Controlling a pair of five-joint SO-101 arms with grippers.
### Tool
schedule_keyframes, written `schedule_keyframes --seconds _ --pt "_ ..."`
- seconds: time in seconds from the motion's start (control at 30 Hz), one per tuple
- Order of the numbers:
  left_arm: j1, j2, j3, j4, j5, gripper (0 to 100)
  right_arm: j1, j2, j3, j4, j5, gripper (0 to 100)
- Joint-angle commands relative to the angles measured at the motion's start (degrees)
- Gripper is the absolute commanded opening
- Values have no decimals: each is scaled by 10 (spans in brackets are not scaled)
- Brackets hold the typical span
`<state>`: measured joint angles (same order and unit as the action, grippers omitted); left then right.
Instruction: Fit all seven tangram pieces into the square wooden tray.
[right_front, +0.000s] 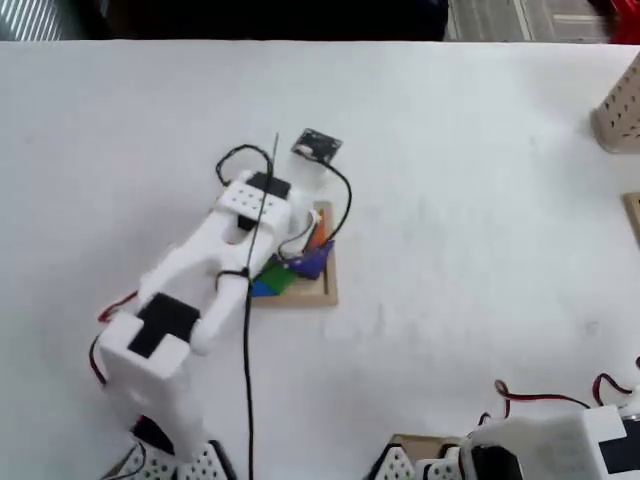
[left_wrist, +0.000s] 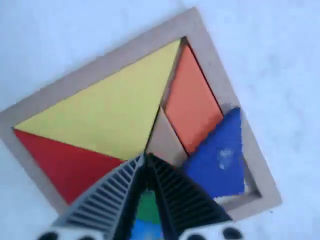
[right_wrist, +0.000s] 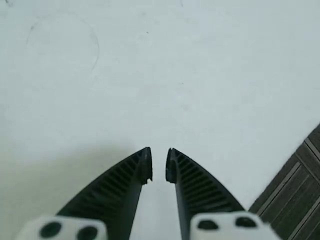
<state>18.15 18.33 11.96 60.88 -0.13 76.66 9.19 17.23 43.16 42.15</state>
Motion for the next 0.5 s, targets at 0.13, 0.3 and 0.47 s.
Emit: schedule_keyframes --seconds 0.13,0.3,0.47 --pt "65 -160 193 -108 0 23 -7 -8 -7 -9 8 63" --pt "58 -184 222 -167 12 23 -7 -8 -7 -9 8 63" --pt "5 -182 155 -135 79 23 -6 -8 -7 -9 8 63"
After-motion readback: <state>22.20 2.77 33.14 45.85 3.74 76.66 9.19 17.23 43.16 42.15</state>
